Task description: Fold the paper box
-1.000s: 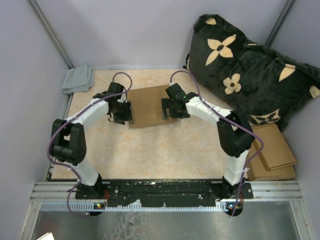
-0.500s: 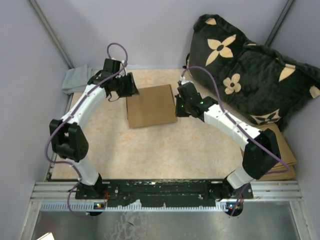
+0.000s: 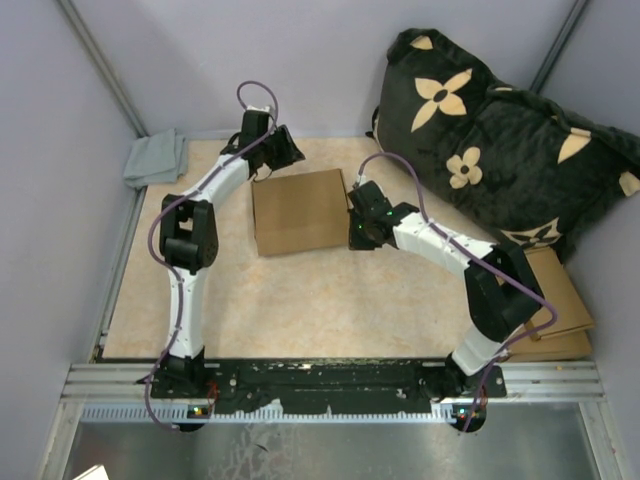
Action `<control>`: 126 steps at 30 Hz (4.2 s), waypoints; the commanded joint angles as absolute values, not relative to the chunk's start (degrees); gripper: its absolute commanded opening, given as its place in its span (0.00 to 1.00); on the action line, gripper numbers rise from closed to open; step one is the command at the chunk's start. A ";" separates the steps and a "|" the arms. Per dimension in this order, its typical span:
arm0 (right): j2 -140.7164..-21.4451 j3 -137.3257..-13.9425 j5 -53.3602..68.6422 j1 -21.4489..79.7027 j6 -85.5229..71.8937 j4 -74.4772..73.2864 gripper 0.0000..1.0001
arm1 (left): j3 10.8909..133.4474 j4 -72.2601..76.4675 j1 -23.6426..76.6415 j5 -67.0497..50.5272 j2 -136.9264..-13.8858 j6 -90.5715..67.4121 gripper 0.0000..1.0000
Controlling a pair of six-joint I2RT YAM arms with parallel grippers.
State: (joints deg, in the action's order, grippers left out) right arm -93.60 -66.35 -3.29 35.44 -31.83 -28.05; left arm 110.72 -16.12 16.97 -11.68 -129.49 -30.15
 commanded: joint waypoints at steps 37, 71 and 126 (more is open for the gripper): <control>-120.68 -89.33 1.03 32.39 -31.92 -13.97 0.00 | 107.79 -16.16 20.42 -40.61 -138.65 -21.55 0.00; -99.76 -68.33 11.58 56.87 -23.00 -3.05 0.00 | 92.77 -23.03 19.24 -33.69 -126.16 -23.55 0.09; -90.00 -54.61 -8.94 70.40 -4.33 10.03 0.00 | 88.01 -25.44 15.38 -40.18 -124.63 -19.99 0.00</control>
